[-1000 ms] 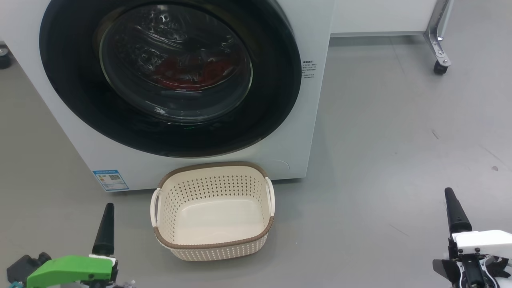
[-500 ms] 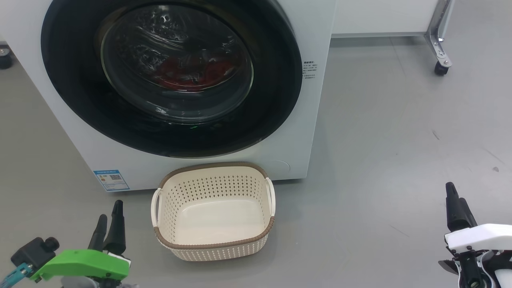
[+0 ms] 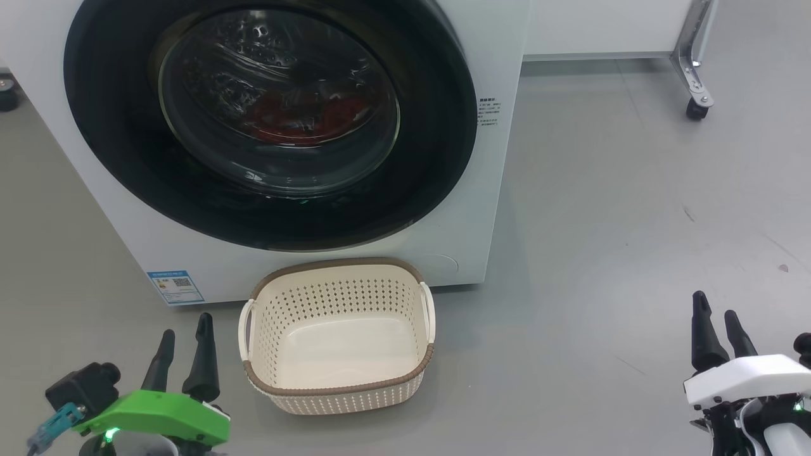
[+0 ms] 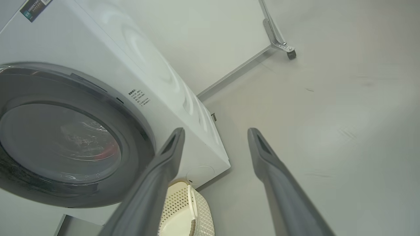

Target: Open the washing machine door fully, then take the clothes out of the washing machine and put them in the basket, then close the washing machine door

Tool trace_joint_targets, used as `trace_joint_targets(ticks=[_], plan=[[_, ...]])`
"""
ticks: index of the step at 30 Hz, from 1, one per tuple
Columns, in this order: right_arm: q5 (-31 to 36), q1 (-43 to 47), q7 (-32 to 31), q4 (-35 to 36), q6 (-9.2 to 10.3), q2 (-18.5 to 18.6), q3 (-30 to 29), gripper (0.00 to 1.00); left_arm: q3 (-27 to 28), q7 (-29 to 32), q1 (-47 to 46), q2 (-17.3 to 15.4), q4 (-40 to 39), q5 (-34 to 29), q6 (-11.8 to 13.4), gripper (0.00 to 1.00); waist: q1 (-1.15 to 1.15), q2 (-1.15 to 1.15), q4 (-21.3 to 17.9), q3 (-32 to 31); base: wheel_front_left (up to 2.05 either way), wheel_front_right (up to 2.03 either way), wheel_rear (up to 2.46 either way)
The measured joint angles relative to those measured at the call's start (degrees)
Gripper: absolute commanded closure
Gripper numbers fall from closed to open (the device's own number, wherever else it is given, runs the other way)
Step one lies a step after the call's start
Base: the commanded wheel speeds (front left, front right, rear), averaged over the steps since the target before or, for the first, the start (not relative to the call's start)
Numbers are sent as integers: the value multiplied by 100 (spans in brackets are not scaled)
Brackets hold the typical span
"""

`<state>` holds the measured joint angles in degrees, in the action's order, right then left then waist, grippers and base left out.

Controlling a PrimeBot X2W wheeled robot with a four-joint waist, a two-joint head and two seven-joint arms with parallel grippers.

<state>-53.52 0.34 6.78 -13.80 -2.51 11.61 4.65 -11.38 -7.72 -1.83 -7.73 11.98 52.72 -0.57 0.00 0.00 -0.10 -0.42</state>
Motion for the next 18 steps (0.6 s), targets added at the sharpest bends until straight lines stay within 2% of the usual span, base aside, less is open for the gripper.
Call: trace_joint_targets(ticks=[18], plan=[[1328,52,347,14,323,170,489,0,-350,-335,1,-22,-149,-1619,339,0,0,0,-12,-13,0,0,0]])
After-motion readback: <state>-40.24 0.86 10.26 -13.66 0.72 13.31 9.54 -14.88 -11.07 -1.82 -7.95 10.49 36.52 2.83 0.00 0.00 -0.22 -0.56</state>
